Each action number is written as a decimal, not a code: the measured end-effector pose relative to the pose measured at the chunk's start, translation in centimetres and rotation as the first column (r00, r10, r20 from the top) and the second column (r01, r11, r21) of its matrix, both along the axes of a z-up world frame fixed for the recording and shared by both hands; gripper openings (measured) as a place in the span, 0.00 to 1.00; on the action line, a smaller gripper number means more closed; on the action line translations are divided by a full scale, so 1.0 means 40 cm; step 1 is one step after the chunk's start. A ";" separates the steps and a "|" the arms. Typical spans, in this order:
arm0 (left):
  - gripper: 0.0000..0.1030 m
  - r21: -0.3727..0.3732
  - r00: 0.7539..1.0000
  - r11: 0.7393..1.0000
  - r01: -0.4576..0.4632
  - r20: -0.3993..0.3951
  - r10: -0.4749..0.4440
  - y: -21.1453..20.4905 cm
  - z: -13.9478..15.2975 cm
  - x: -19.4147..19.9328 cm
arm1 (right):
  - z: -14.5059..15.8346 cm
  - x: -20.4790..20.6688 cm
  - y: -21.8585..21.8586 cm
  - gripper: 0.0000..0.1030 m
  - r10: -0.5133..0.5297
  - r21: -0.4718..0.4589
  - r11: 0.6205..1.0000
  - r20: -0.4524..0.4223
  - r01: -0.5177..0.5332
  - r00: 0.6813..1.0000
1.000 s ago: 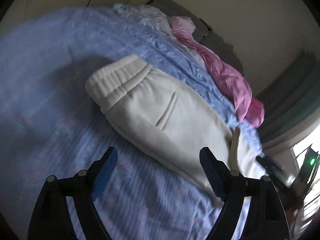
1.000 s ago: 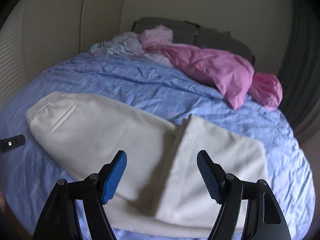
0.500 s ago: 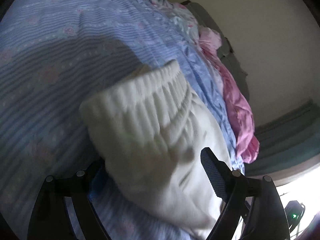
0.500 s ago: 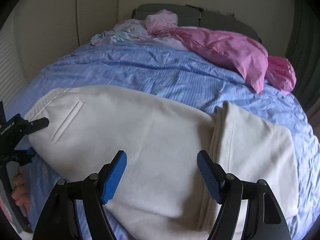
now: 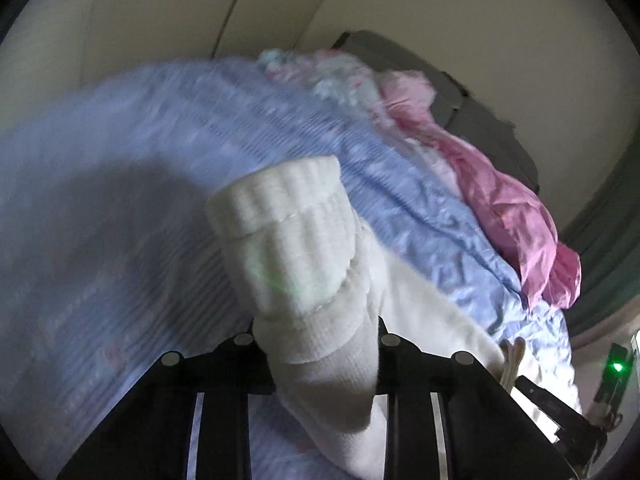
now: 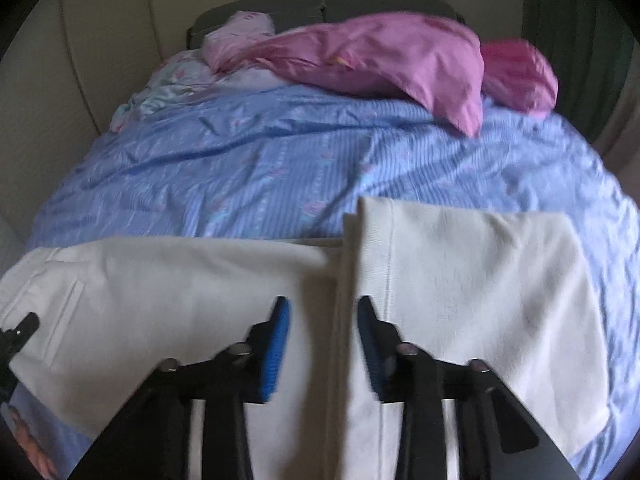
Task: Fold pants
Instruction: 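Grasp the ribbed waistband with the left gripper and lift it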
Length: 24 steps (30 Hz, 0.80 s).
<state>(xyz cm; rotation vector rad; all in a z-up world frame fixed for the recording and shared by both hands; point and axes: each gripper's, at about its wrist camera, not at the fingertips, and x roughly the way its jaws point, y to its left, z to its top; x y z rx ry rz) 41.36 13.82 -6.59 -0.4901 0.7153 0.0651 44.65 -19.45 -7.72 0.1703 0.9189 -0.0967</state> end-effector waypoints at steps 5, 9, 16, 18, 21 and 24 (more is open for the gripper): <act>0.25 0.082 0.997 0.995 0.051 0.056 -0.056 -0.074 0.090 0.008 | -0.063 0.052 -0.059 0.18 -0.010 0.060 0.998 -0.082 0.014 0.997; 0.25 0.100 0.992 0.991 0.091 0.076 -0.098 -0.125 0.146 0.021 | -0.103 0.069 -0.060 0.17 0.020 0.054 0.998 -0.115 -0.014 0.993; 0.25 0.244 0.959 0.942 0.232 0.104 -0.264 -0.290 0.268 0.019 | -0.004 0.018 -0.139 0.18 0.065 0.152 0.987 -0.066 -0.054 0.996; 0.24 0.305 0.935 0.906 0.292 0.109 -0.338 -0.379 0.308 0.013 | 0.050 -0.016 -0.181 0.18 0.092 0.157 0.984 -0.028 -0.087 0.995; 0.24 0.368 0.887 0.850 0.378 0.120 -0.446 -0.523 0.358 -0.003 | 0.112 -0.067 -0.248 0.18 0.117 0.149 0.982 0.016 -0.118 0.993; 0.24 0.385 0.834 0.799 0.463 0.116 -0.540 -0.675 0.387 -0.012 | 0.159 -0.128 -0.328 0.18 0.113 0.121 0.985 0.062 -0.119 0.992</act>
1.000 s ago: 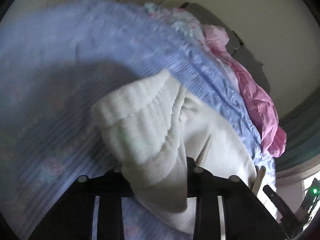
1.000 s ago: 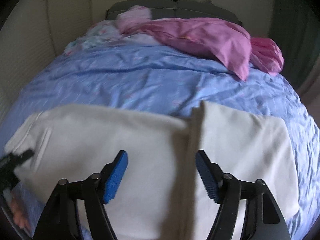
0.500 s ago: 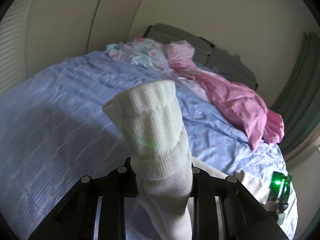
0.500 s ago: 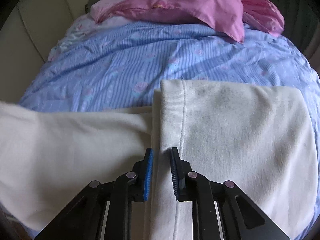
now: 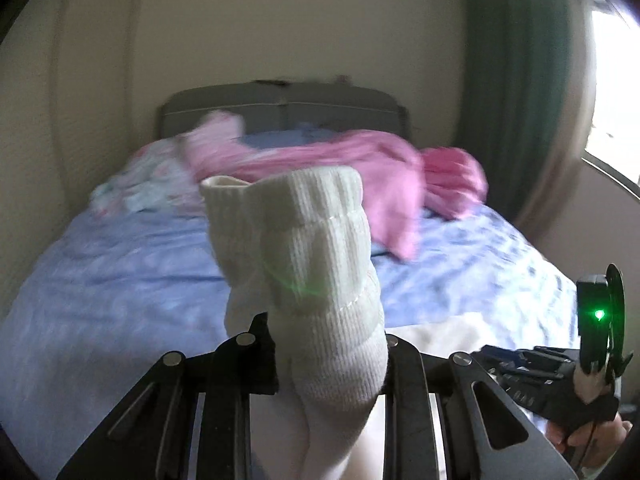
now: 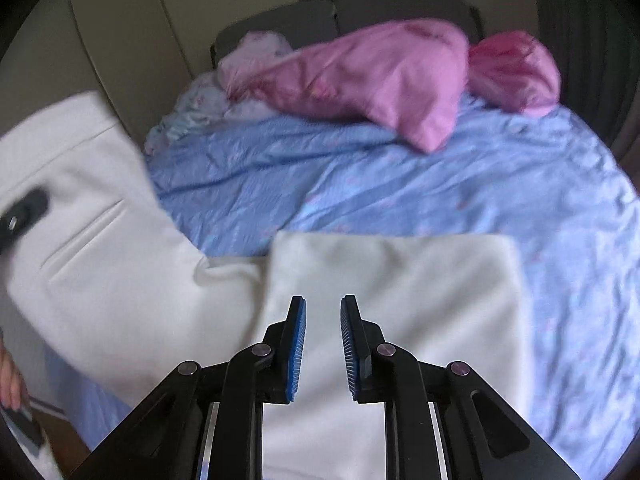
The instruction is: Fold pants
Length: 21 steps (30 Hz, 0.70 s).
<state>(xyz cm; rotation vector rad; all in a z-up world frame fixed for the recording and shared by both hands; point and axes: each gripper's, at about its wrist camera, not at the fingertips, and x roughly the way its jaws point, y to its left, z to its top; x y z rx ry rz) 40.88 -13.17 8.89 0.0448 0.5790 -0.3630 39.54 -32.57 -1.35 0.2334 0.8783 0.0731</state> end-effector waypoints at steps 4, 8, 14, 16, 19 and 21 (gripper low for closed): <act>0.23 -0.008 0.991 0.992 0.123 -0.050 -0.123 -0.191 -0.011 -0.006 | 0.014 -0.079 -0.128 0.18 -0.050 -0.029 0.998 0.043 0.051 0.998; 0.23 0.030 0.969 0.972 0.233 -0.096 -0.229 -0.375 -0.078 -0.037 | -0.019 -0.142 -0.243 0.18 -0.128 -0.023 0.991 0.058 0.130 0.990; 0.23 0.162 0.932 0.925 0.342 -0.182 -0.313 -0.556 -0.242 -0.109 | -0.135 -0.225 -0.415 0.18 -0.269 0.060 0.961 -0.011 0.269 0.963; 0.23 0.188 0.927 0.918 0.349 -0.211 -0.309 -0.579 -0.289 -0.117 | -0.186 -0.248 -0.458 0.18 -0.305 0.082 0.948 -0.053 0.308 0.951; 0.27 0.166 0.918 0.924 0.344 -0.267 -0.294 -0.583 -0.334 -0.101 | -0.224 -0.274 -0.489 0.18 -0.327 0.095 0.938 -0.081 0.334 0.942; 0.40 0.143 0.911 0.931 0.336 -0.300 -0.283 -0.567 -0.340 -0.100 | -0.237 -0.287 -0.498 0.18 -0.332 0.109 0.934 -0.088 0.340 0.939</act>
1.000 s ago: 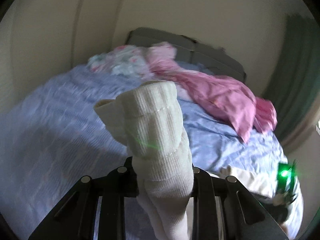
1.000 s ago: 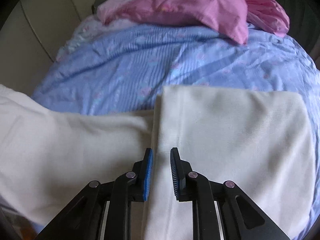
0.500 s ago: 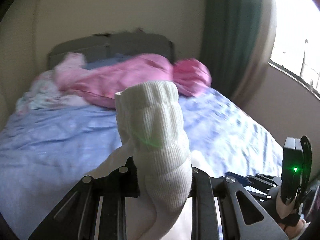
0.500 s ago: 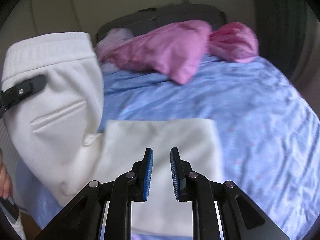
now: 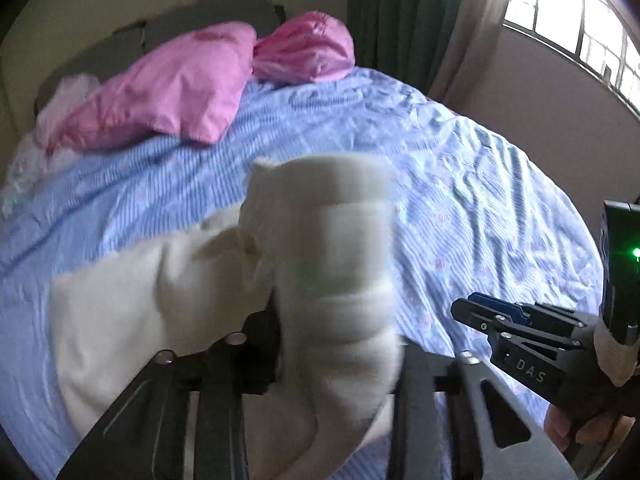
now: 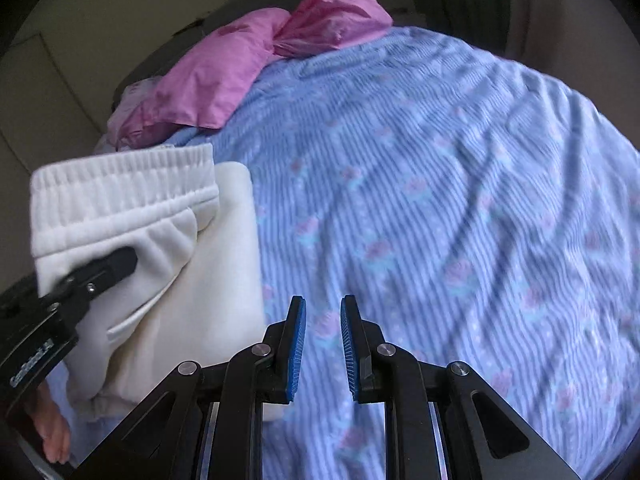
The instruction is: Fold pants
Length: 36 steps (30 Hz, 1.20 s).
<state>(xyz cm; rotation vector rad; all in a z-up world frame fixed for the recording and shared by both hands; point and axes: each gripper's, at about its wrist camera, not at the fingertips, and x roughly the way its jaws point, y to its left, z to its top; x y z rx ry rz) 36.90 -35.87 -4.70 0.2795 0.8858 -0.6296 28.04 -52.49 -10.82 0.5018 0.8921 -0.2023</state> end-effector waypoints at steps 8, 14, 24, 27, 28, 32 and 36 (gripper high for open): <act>0.83 0.017 0.998 0.999 0.029 0.054 -0.029 0.105 0.076 -0.067 | 0.020 -0.039 0.022 0.50 0.004 0.037 0.999 0.042 -0.005 0.999; 0.88 0.042 0.978 0.999 -0.004 0.207 -0.005 0.274 0.142 -0.113 | 0.116 -0.072 0.066 0.56 0.031 0.000 1.000 0.139 -0.032 0.990; 0.88 0.124 0.967 0.983 -0.134 0.234 0.102 0.478 0.067 -0.055 | 0.203 0.001 0.168 0.69 0.156 -0.285 0.953 0.185 -0.098 0.970; 0.88 0.107 0.970 0.985 -0.136 0.216 0.111 0.497 0.049 -0.016 | 0.187 0.077 0.179 0.69 0.172 -0.267 0.954 0.128 -0.133 0.977; 0.88 0.101 0.972 0.985 -0.139 0.201 0.117 0.505 0.048 0.005 | 0.178 0.103 0.177 0.69 0.146 -0.251 0.961 0.099 -0.118 0.984; 0.88 0.049 0.976 0.978 -0.201 0.096 0.195 0.531 0.049 0.152 | 0.156 0.166 0.168 0.69 0.053 -0.250 0.968 0.063 -0.035 0.997; 0.86 0.009 0.973 0.973 -0.229 -0.041 0.229 0.540 0.039 0.245 | 0.144 0.213 0.185 0.69 0.015 -0.274 0.962 0.031 -0.006 0.999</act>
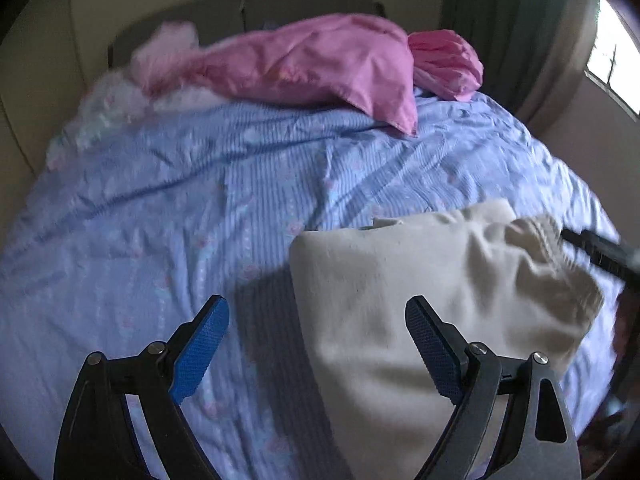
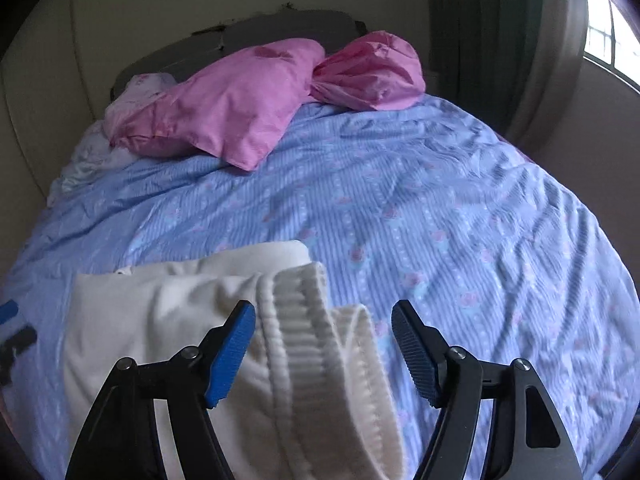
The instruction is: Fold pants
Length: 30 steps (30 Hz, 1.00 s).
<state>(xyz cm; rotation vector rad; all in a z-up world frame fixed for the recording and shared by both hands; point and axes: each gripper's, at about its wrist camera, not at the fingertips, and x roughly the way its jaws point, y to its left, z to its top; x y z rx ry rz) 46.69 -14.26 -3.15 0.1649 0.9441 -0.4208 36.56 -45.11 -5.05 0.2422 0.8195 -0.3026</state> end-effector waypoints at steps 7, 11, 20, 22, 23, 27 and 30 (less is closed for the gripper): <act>0.85 0.160 0.963 0.968 0.195 0.158 -0.220 0.002 -0.015 -0.220 | 0.016 -0.051 0.023 0.69 0.024 0.008 1.000 0.047 -0.024 0.999; 0.85 0.213 0.934 0.932 0.293 0.145 -0.327 -0.002 -0.040 -0.345 | 0.021 -0.095 0.025 0.69 0.026 -0.016 1.000 0.052 -0.025 0.998; 0.70 0.279 0.931 0.914 0.293 0.134 -0.340 -0.052 -0.137 -0.423 | 0.003 -0.184 0.043 0.69 0.063 -0.028 0.998 0.070 -0.061 0.996; 0.60 0.311 0.931 0.910 0.273 0.153 -0.331 -0.065 -0.149 -0.421 | -0.009 -0.189 0.025 0.69 0.045 -0.008 0.999 0.065 -0.045 0.997; 0.51 0.327 0.931 0.908 0.263 0.161 -0.328 -0.073 -0.156 -0.420 | -0.015 -0.189 0.017 0.69 0.041 0.010 0.999 0.063 -0.042 0.997; 0.20 0.334 0.951 0.917 0.218 0.139 -0.277 -0.066 -0.164 -0.411 | -0.053 -0.188 -0.007 0.69 0.030 0.099 0.994 0.041 -0.034 0.999; 0.17 0.347 0.969 0.927 0.145 0.139 -0.204 -0.030 -0.166 -0.400 | -0.078 -0.183 -0.008 0.69 0.025 0.133 0.991 0.019 -0.027 1.000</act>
